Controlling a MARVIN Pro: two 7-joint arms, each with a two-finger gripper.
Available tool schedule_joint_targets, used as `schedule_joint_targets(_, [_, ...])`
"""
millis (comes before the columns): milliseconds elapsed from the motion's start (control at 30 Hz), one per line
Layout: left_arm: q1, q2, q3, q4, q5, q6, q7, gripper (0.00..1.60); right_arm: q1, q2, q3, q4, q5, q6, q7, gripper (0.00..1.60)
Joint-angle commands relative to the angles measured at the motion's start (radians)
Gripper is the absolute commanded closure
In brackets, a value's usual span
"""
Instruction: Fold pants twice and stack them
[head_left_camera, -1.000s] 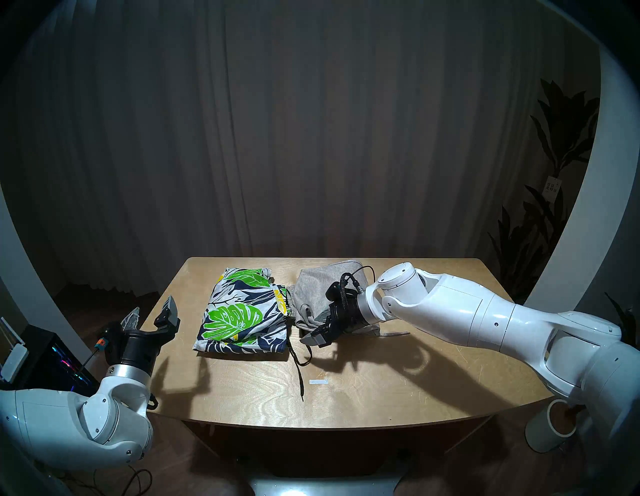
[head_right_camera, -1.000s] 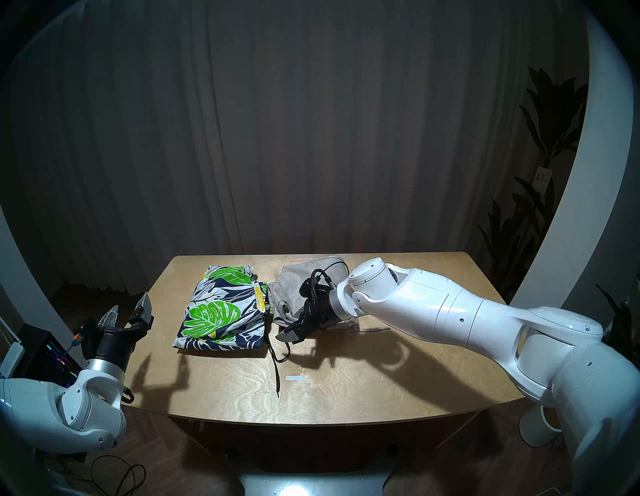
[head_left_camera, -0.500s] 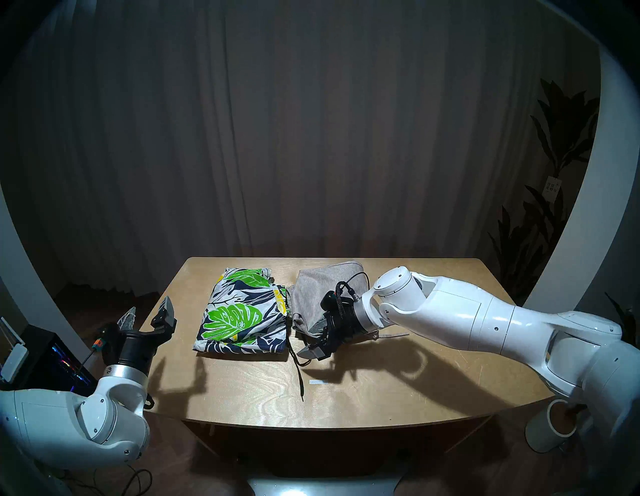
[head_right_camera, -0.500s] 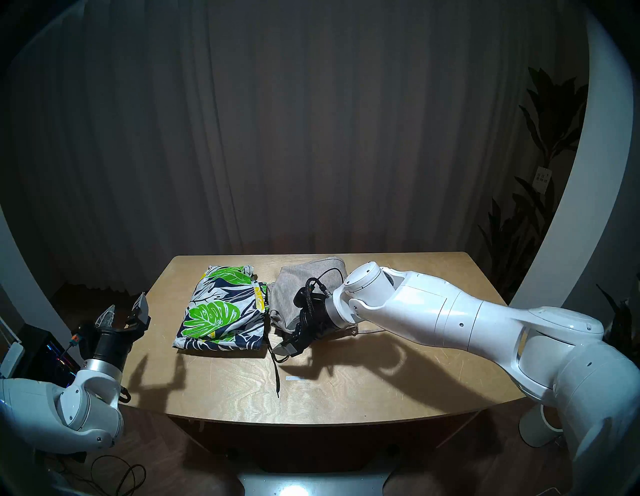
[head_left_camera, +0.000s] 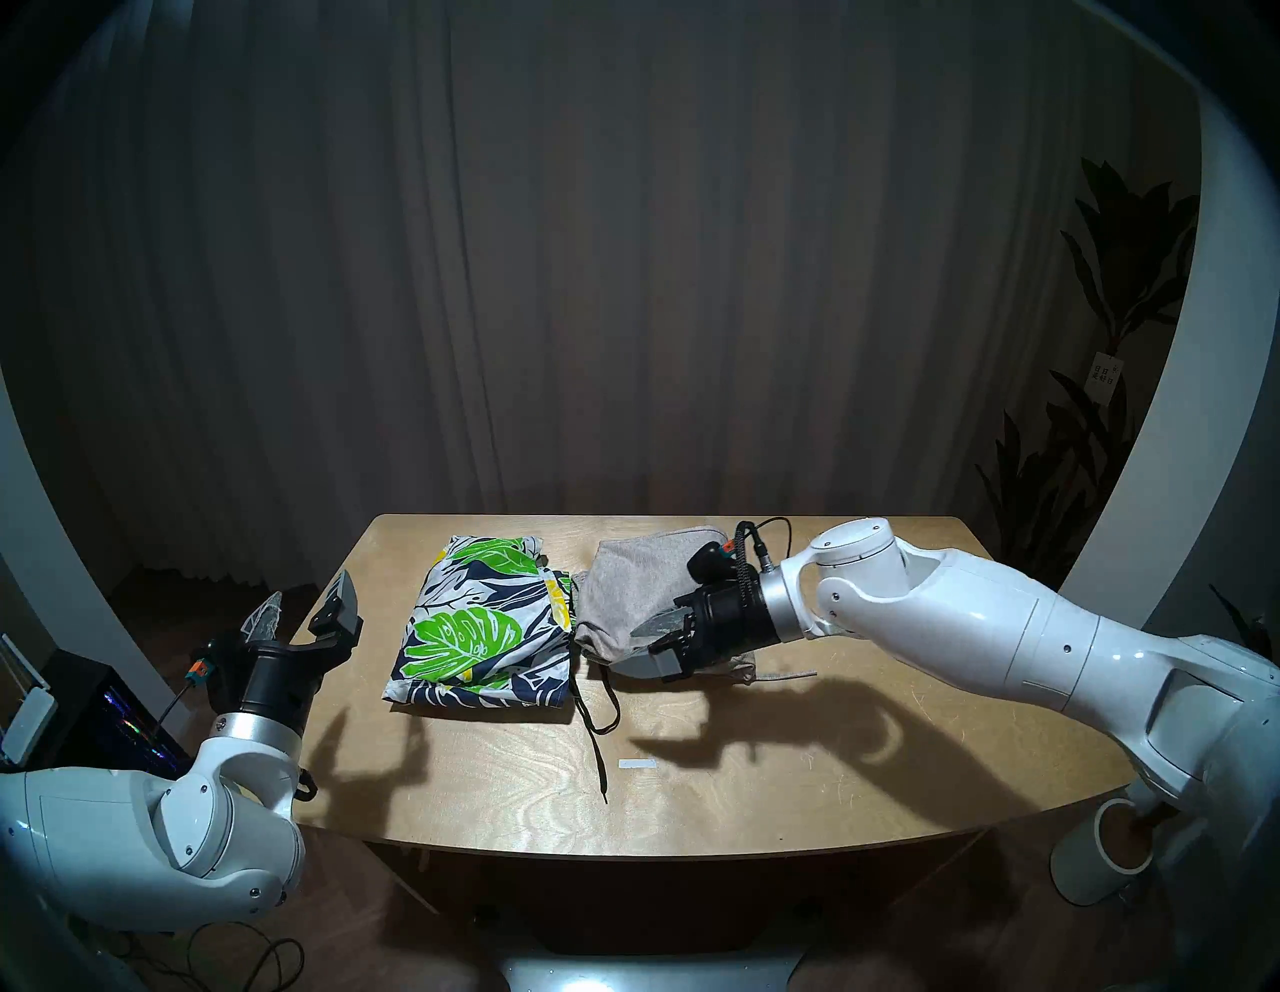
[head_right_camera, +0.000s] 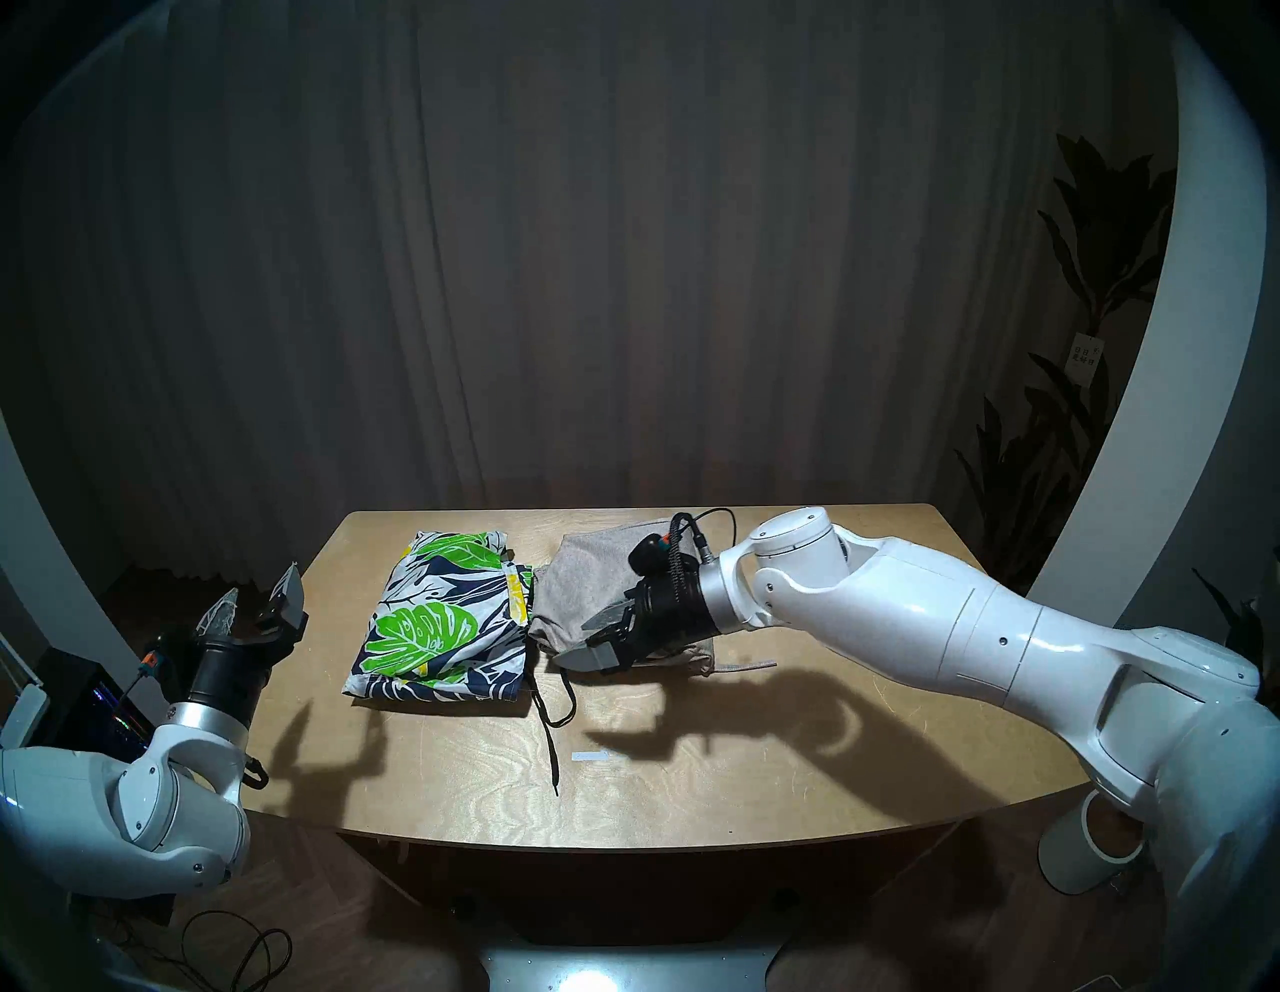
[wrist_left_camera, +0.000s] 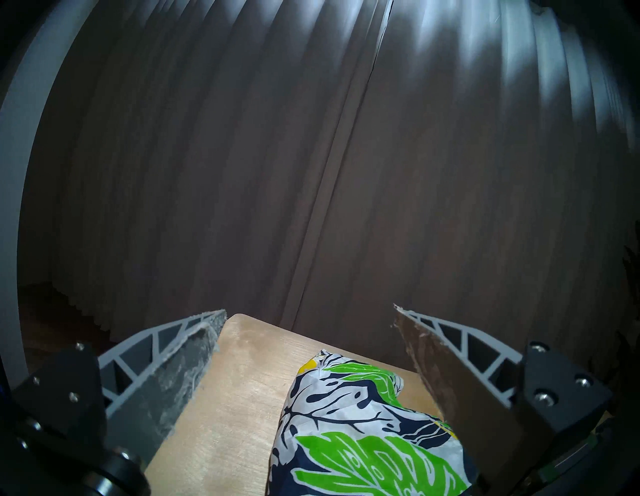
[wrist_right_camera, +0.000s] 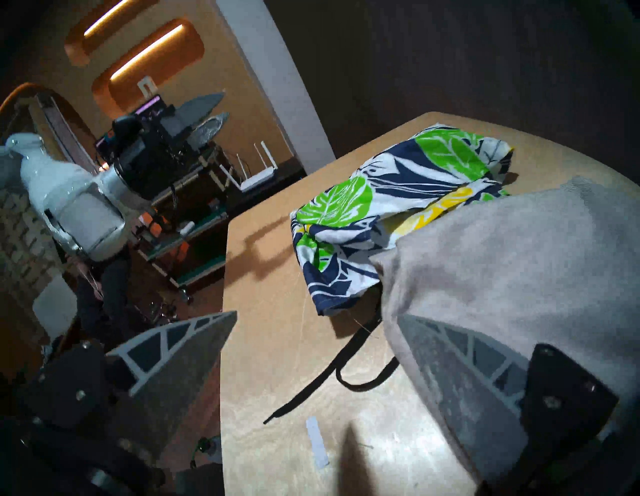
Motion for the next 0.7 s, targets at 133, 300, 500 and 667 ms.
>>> schedule_joint_targets(133, [-0.035,-0.008,-0.032,-0.038,-0.018,-0.006,-0.038,0.00,-0.118,0.160,0.071,-0.017,0.216,0.041,0.014,0.00])
schedule_joint_targets(300, [-0.038,-0.018,-0.029,-0.063,-0.030,-0.006,-0.056,0.00,-0.160,0.197,0.078,-0.031,0.319,0.061,0.035,0.00])
schedule_joint_targets(500, [-0.037,-0.043,-0.020,-0.094,-0.046,-0.006,-0.073,0.00,-0.177,0.221,0.097,-0.039,0.416,0.074,0.054,0.00])
schedule_joint_targets(667, [-0.041,-0.063,-0.017,-0.122,-0.061,-0.005,-0.090,0.00,-0.189,0.245,0.122,-0.050,0.512,0.090,0.071,0.00])
